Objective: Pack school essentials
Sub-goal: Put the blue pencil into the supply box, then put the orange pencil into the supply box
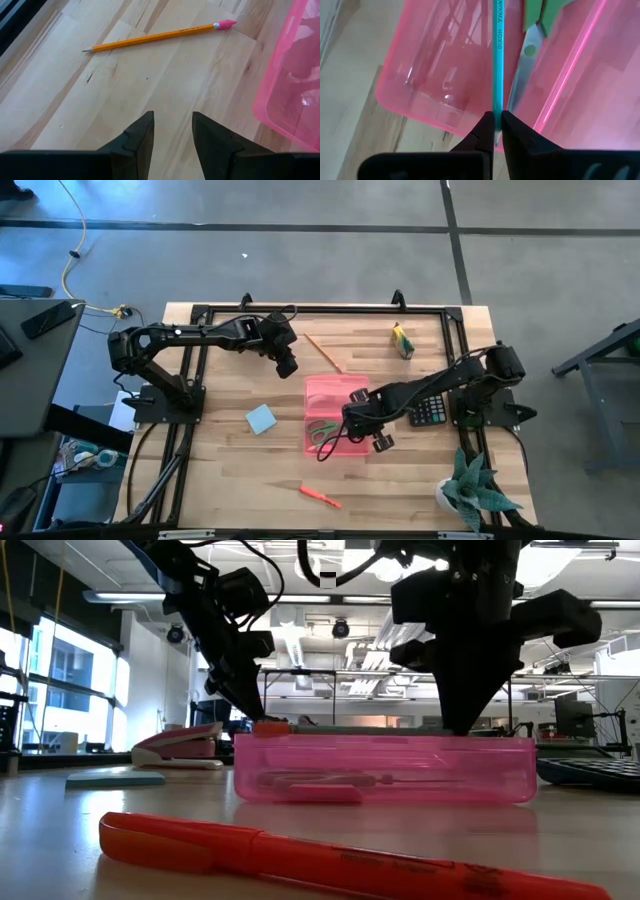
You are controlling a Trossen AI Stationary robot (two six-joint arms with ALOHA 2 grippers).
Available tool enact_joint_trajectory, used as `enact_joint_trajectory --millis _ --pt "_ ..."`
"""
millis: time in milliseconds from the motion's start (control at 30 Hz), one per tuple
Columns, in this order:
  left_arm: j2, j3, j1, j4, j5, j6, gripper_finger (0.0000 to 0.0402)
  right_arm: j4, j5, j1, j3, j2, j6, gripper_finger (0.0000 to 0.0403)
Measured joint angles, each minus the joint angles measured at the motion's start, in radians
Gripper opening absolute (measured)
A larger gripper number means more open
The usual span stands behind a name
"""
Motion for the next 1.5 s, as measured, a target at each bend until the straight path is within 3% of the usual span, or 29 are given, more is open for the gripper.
enact_joint_trajectory --millis 400,800,1000,1400,1500 --pt "0.000 0.000 0.000 0.000 0.000 0.000 0.0122 -0.010 -0.013 -0.027 0.000 0.006 0.040 0.0014" --pt "0.000 0.000 0.000 0.000 0.000 0.009 0.0122 -0.012 -0.013 -0.028 0.000 0.006 0.066 0.0091" --pt "0.000 0.000 0.000 0.000 -0.003 0.058 0.0125 -0.039 -0.013 -0.061 0.000 -0.014 0.120 0.0103" --pt "0.000 0.000 0.000 -0.092 0.000 0.026 0.0191 -0.063 -0.004 -0.222 0.000 -0.173 0.069 0.0102" --pt "0.000 0.000 0.000 -0.116 0.000 0.009 0.0214 -0.074 0.040 -0.271 0.000 -0.235 0.059 0.0102"
